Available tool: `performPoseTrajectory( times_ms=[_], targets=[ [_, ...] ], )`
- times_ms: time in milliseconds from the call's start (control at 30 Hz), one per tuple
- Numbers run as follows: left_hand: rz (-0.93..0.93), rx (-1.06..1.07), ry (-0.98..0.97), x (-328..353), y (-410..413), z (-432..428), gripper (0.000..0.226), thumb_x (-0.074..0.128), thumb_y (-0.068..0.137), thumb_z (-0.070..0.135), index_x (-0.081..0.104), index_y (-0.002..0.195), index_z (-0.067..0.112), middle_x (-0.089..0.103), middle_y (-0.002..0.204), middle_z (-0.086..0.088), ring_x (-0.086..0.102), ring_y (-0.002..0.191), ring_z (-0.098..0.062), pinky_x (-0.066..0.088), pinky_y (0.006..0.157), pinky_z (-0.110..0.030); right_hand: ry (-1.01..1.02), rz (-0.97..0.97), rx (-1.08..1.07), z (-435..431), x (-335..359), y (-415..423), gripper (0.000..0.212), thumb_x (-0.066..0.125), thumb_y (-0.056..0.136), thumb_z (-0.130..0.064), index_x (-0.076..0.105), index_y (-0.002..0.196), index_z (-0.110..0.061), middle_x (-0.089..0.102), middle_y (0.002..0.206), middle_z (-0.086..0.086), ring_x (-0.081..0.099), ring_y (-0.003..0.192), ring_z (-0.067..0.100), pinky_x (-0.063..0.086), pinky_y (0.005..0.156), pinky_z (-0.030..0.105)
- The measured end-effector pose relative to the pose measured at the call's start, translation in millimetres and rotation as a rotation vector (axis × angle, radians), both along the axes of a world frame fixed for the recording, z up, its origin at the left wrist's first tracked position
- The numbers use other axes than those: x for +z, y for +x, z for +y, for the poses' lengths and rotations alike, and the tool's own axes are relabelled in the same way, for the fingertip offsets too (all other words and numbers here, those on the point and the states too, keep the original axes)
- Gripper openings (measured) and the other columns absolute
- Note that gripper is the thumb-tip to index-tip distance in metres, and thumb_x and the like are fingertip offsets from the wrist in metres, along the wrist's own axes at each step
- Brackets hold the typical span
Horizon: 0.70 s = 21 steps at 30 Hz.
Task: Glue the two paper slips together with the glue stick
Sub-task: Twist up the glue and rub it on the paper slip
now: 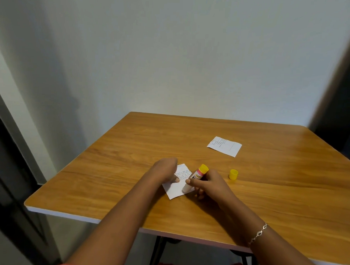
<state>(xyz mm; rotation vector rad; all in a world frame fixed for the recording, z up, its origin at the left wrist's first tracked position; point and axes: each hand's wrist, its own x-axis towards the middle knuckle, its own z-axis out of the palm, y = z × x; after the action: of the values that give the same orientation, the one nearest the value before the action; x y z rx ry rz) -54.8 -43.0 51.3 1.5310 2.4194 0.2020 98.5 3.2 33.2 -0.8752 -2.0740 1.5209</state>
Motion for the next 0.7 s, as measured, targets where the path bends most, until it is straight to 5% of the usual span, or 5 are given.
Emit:
performPoseTrajectory(
  times_ms=[133, 600, 700],
  targets=[
    [-0.011, 0.011, -0.002, -1, 0, 2, 0.035, 0.068, 0.081, 0.023, 0.050, 0.107, 0.008, 0.059, 0.116, -0.011, 0.053, 0.106, -0.028, 0.044, 0.083, -0.037, -0.030, -0.007, -0.058, 9, 0, 7, 0.028, 0.068, 0.079, -0.019, 0.060, 0.096, 0.001, 0.055, 0.063, 0.005, 0.051, 0.053, 0.014, 0.045, 0.045, 0.020],
    [-0.018, 0.033, 0.056, -6, 1, 1, 0.027, 0.067, 0.082, 0.021, 0.052, 0.102, 0.012, 0.059, 0.115, -0.010, 0.053, 0.104, -0.026, 0.037, 0.071, -0.030, -0.097, 0.101, -0.174, 22, -1, 20, 0.017, 0.067, 0.080, -0.021, 0.061, 0.075, -0.005, 0.050, 0.051, 0.000, 0.045, 0.046, 0.013, 0.042, 0.047, 0.027],
    [0.062, 0.043, 0.122, -10, 6, 0, 0.025, 0.065, 0.083, 0.019, 0.055, 0.104, 0.012, 0.058, 0.115, -0.008, 0.054, 0.104, -0.025, 0.039, 0.072, -0.030, -0.189, 0.210, -0.157, 22, 3, 28, 0.008, 0.064, 0.081, -0.012, 0.064, 0.085, -0.006, 0.053, 0.058, 0.004, 0.046, 0.049, 0.015, 0.039, 0.048, 0.027]
  ],
)
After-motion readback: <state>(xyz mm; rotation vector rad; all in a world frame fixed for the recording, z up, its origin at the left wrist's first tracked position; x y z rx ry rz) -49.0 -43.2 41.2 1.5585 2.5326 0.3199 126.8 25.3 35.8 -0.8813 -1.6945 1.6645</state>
